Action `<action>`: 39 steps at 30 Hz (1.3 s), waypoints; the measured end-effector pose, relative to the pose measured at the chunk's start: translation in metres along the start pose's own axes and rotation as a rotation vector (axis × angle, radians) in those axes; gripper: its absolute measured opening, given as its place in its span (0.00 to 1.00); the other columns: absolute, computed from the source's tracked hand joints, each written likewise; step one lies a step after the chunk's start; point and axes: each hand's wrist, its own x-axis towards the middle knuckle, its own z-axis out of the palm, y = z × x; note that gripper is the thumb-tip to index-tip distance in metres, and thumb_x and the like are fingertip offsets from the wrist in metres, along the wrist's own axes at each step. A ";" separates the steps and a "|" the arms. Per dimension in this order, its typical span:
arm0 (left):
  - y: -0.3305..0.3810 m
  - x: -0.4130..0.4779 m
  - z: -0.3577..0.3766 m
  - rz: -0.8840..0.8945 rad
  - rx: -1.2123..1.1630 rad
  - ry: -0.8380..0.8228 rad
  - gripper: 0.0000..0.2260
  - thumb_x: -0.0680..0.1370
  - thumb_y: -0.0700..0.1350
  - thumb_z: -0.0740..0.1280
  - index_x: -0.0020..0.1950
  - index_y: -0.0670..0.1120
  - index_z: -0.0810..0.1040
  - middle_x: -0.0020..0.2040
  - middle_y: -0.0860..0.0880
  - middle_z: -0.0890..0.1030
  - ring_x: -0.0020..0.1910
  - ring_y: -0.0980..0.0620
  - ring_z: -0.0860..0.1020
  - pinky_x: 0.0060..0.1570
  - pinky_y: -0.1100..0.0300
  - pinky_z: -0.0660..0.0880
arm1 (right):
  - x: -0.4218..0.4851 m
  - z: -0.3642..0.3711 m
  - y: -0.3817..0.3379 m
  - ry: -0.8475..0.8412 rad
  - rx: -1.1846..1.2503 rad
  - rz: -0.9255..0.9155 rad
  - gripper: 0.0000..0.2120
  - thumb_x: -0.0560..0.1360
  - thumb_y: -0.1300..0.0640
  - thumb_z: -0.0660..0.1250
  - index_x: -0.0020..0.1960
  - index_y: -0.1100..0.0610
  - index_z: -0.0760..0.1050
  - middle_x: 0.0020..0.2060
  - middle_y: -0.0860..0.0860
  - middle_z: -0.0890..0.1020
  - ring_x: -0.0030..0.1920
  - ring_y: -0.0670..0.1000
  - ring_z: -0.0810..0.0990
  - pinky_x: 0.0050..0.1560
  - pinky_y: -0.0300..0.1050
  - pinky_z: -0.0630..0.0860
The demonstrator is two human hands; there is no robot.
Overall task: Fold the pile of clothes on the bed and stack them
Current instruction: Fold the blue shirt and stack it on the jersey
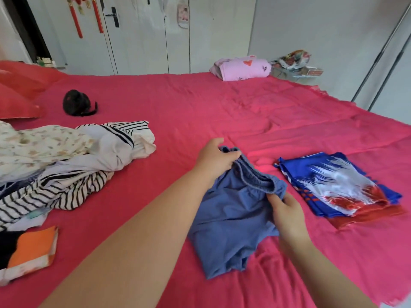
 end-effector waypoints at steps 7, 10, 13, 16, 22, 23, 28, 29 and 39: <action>-0.083 -0.023 -0.006 0.065 0.690 0.221 0.26 0.75 0.46 0.68 0.70 0.41 0.66 0.68 0.41 0.70 0.68 0.45 0.67 0.66 0.58 0.58 | 0.024 -0.051 0.053 -0.002 -0.502 -0.052 0.22 0.71 0.58 0.70 0.63 0.63 0.72 0.56 0.60 0.79 0.58 0.57 0.77 0.55 0.45 0.70; -0.114 -0.049 -0.019 -0.071 0.710 0.380 0.27 0.75 0.48 0.68 0.70 0.39 0.66 0.67 0.39 0.71 0.67 0.41 0.66 0.66 0.54 0.59 | 0.035 -0.048 0.055 -0.019 -0.608 -0.071 0.24 0.72 0.49 0.69 0.62 0.62 0.73 0.56 0.61 0.79 0.60 0.60 0.75 0.60 0.50 0.70; -0.129 -0.076 -0.011 -0.236 0.505 0.369 0.34 0.73 0.49 0.70 0.73 0.38 0.58 0.68 0.36 0.67 0.68 0.39 0.63 0.65 0.54 0.61 | 0.046 -0.037 0.047 -0.077 -0.695 -0.043 0.31 0.72 0.44 0.67 0.67 0.61 0.67 0.60 0.63 0.74 0.63 0.61 0.71 0.63 0.52 0.68; -0.131 -0.086 0.002 -0.291 0.391 0.282 0.42 0.71 0.51 0.72 0.76 0.45 0.50 0.69 0.38 0.64 0.67 0.41 0.67 0.63 0.56 0.65 | 0.052 -0.028 0.039 -0.192 -0.787 0.001 0.34 0.72 0.48 0.68 0.73 0.58 0.58 0.63 0.64 0.69 0.64 0.62 0.70 0.62 0.52 0.68; -0.116 -0.090 -0.002 -0.183 0.454 0.196 0.37 0.72 0.42 0.72 0.75 0.44 0.56 0.68 0.39 0.67 0.67 0.45 0.68 0.64 0.61 0.64 | 0.046 -0.030 0.016 -0.226 -0.733 -0.133 0.19 0.71 0.64 0.64 0.61 0.60 0.74 0.52 0.60 0.80 0.56 0.60 0.75 0.50 0.44 0.68; -0.109 -0.090 -0.012 -0.128 0.468 0.209 0.35 0.72 0.41 0.72 0.74 0.42 0.59 0.68 0.39 0.68 0.67 0.45 0.69 0.62 0.65 0.63 | 0.041 -0.033 0.008 -0.202 -0.672 -0.132 0.15 0.70 0.63 0.66 0.56 0.60 0.77 0.48 0.59 0.82 0.53 0.59 0.77 0.46 0.43 0.68; -0.100 -0.121 -0.077 -0.037 0.516 0.087 0.38 0.69 0.42 0.75 0.75 0.46 0.59 0.70 0.47 0.68 0.67 0.54 0.66 0.53 0.73 0.59 | -0.003 -0.054 -0.002 -0.556 -0.653 0.052 0.09 0.70 0.52 0.70 0.44 0.56 0.76 0.36 0.51 0.77 0.36 0.49 0.76 0.33 0.40 0.72; -0.105 -0.133 -0.087 -0.096 0.534 -0.013 0.41 0.68 0.44 0.76 0.75 0.46 0.57 0.71 0.47 0.67 0.68 0.55 0.65 0.57 0.71 0.61 | -0.010 -0.057 0.002 -0.639 -0.706 0.080 0.13 0.71 0.49 0.70 0.46 0.58 0.77 0.38 0.51 0.77 0.37 0.49 0.76 0.36 0.40 0.73; -0.126 -0.088 -0.093 -0.098 0.690 0.185 0.27 0.77 0.50 0.64 0.74 0.43 0.61 0.70 0.40 0.67 0.69 0.44 0.66 0.66 0.57 0.62 | 0.008 0.001 0.021 -0.400 -0.735 -0.202 0.26 0.72 0.50 0.70 0.67 0.57 0.69 0.59 0.56 0.77 0.58 0.55 0.76 0.55 0.43 0.69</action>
